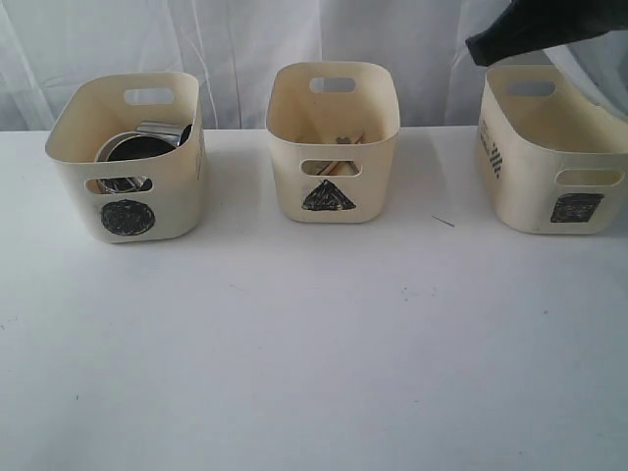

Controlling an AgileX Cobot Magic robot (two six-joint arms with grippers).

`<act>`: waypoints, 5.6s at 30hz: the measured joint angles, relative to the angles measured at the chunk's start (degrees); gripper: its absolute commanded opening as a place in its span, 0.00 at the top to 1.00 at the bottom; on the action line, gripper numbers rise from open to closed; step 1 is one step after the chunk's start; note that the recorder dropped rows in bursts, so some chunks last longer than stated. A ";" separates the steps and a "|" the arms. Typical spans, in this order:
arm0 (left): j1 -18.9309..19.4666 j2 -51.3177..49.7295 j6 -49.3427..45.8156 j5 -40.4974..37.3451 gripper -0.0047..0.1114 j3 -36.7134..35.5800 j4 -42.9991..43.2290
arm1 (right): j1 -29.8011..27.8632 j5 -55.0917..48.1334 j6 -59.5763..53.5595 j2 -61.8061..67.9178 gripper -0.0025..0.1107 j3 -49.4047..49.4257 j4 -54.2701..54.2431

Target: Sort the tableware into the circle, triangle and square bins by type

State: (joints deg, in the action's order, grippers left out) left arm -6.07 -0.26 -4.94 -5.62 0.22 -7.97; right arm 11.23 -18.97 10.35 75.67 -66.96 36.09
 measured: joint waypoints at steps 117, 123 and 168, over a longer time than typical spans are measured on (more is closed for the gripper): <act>0.00 0.00 0.00 0.00 0.96 0.00 0.00 | -12.89 31.00 4.97 -25.42 0.98 42.99 -6.82; 0.00 0.00 0.00 0.00 0.96 0.00 0.00 | -12.89 34.61 4.97 -35.14 0.98 50.51 -7.17; 0.00 0.00 0.00 0.00 0.96 0.00 0.00 | -11.89 18.51 4.97 -75.30 0.98 66.58 -9.17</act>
State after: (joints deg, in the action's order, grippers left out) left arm -6.07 -0.26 -4.94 -5.62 0.22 -7.97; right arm -0.65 -0.47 15.33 0.37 -0.38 26.91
